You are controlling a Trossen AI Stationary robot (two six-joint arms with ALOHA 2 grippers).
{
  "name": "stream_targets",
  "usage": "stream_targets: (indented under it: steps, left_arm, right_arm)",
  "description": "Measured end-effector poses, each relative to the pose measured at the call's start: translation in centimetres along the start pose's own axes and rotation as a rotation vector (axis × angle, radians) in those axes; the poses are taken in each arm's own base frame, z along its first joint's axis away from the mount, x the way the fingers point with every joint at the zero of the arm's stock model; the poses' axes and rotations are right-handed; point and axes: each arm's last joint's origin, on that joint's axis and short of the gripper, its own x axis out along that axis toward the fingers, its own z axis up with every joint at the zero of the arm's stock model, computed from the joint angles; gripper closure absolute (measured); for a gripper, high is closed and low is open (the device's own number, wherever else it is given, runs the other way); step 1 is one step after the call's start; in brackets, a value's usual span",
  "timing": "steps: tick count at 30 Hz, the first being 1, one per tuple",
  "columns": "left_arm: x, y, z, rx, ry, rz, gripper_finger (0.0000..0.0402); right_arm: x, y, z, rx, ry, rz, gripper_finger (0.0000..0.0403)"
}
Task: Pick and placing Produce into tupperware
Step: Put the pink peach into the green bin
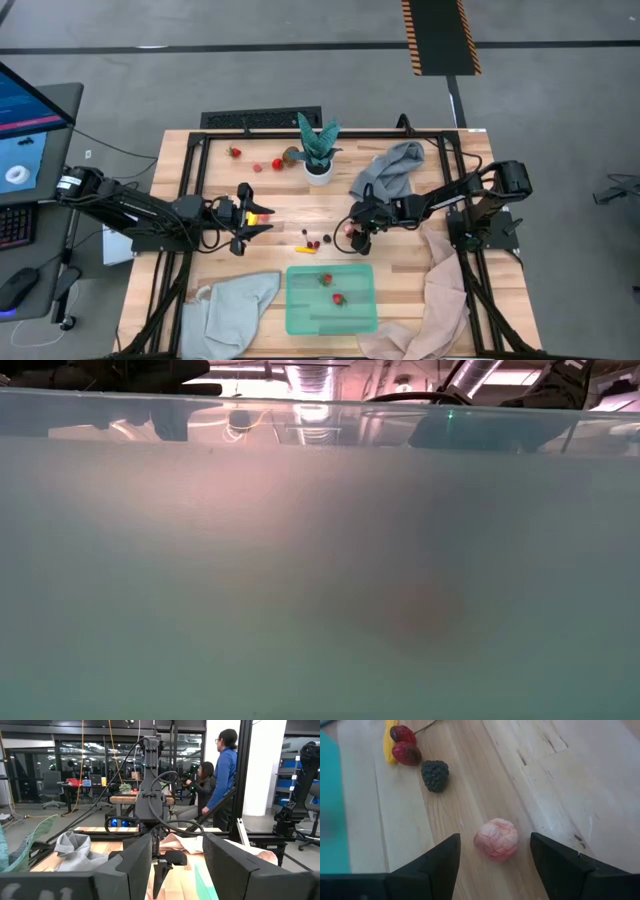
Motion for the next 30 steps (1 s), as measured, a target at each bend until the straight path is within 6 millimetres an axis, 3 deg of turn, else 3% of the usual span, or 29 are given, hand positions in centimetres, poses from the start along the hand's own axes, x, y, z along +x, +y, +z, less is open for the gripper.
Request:
stream_targets:
  steps: [6,21,30]
  left_arm:
    - [0.00,0.00,0.00,0.000,0.000,0.000,0.0234]
    - [0.00,0.00,0.00,0.000,0.000,0.000,0.0234]
    - [0.00,0.00,0.00,0.000,0.000,0.000,0.0234]
  right_arm:
    - [0.00,-0.01,-0.01,0.000,0.001,-0.001,0.0170]
    - [0.00,0.07,-0.03,-0.016,0.009,0.023,0.0294]
    - [-0.02,0.27,0.55,-0.038,-0.048,0.043,0.0308]
